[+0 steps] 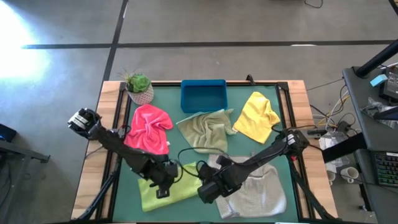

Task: Fold microfiber towels
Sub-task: Fold the green microfiber towel

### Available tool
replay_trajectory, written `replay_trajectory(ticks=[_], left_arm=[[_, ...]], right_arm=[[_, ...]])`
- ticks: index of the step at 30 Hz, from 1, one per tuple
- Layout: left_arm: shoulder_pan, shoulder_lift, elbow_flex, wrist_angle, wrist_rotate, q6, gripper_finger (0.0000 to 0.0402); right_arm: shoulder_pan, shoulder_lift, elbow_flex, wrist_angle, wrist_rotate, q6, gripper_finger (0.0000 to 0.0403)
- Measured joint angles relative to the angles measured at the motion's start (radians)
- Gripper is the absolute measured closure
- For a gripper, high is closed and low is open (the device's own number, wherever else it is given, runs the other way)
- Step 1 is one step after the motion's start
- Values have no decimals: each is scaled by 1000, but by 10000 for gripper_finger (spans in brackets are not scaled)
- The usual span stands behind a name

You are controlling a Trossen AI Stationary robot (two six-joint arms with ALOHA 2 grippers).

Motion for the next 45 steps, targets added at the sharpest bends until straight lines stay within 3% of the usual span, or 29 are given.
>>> replay_trajectory(ticks=[12, 21, 29, 36, 40, 45], left_arm=[[104, 10, -1, 153, 10, 307, 401], [180, 110, -2, 270, 137, 482, 402], [227, 193, -3, 297, 148, 549, 402], [268, 234, -12, 305, 172, 482, 401], [290, 220, -59, 328, 175, 349, 401], [310, 182, -151, 307, 105, 159, 401]], right_arm=[[9, -138, 14, -223, 158, 169, 394], [4, -203, 12, -228, 226, 186, 394], [4, -207, 12, -224, 227, 196, 394], [4, -207, 12, -225, 227, 210, 394], [4, -207, 12, -226, 227, 211, 394], [4, -207, 12, -229, 227, 211, 394]])
